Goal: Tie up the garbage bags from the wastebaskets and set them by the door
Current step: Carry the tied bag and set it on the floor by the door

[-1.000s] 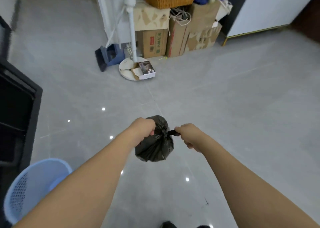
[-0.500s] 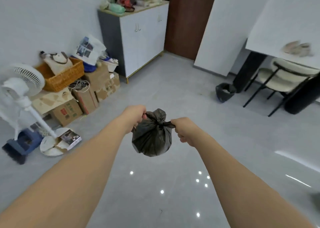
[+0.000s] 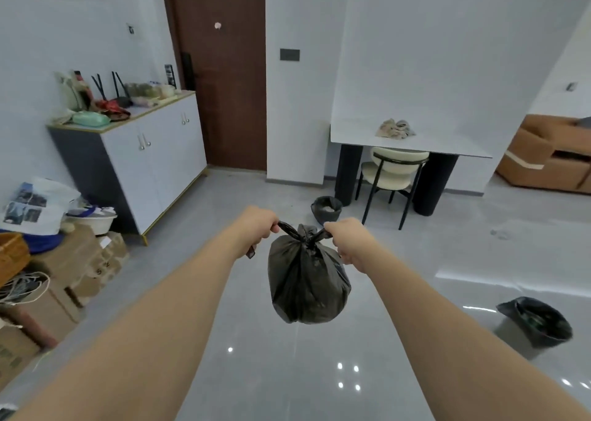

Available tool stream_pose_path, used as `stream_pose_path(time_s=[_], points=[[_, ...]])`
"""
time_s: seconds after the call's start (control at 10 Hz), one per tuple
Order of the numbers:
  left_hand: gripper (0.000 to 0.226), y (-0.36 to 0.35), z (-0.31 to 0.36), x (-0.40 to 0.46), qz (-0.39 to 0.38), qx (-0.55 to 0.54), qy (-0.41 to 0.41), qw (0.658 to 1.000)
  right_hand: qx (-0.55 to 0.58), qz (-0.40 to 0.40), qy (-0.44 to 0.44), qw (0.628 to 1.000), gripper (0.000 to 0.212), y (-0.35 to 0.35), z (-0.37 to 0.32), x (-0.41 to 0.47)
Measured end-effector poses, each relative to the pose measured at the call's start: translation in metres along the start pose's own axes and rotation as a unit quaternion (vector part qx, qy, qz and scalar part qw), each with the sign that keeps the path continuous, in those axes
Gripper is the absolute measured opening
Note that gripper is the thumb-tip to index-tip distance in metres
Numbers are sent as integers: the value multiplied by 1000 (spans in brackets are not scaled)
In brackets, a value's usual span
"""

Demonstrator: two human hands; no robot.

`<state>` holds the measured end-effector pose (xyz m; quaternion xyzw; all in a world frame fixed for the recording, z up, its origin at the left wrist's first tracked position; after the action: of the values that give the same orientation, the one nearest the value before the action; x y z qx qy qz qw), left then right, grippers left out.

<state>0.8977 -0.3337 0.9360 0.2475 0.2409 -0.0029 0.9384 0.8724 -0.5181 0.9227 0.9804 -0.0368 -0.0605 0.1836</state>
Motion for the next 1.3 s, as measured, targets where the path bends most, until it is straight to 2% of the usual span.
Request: stream_pose_path(time_s=[0.2, 0.3, 0.5, 0.6, 0.7, 0.9, 1.0, 1.3], points=[[26, 26, 40, 31, -25, -17, -91, 995, 32, 52, -14, 998, 29, -5, -33, 46], [26, 41, 51, 53, -1, -3, -103, 995, 45, 60, 17, 997, 25, -17, -45, 74], [19, 70, 73, 137, 22, -83, -68, 994, 51, 47, 16, 998, 23, -38, -58, 159], [19, 77, 91, 189, 34, -121, -103, 987, 53, 35, 32, 997, 32, -40, -58, 215], [24, 77, 107, 238, 56, -149, -153, 975, 72, 15, 41, 996, 31, -38, -59, 274], [26, 81, 153, 336, 87, -181, -145, 969, 20, -12, 56, 998, 26, -21, -78, 393], [24, 86, 185, 390, 83, -217, -132, 964, 18, -13, 70, 997, 21, -19, -86, 453], [23, 96, 268, 570, 49, -220, -131, 965, 42, 10, 62, 997, 16, -37, -95, 648]])
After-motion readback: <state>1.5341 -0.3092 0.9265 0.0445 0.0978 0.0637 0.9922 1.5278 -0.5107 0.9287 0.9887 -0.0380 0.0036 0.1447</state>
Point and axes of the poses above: each hand's wrist, its own x-axis towards the middle knuckle, its own y-axis out of the back of the hand, z = x × y, the point moved 1 cm from there along x, towards the middle knuckle, and after that the axes turned 10 degrees about y, right-handed, at the moved point
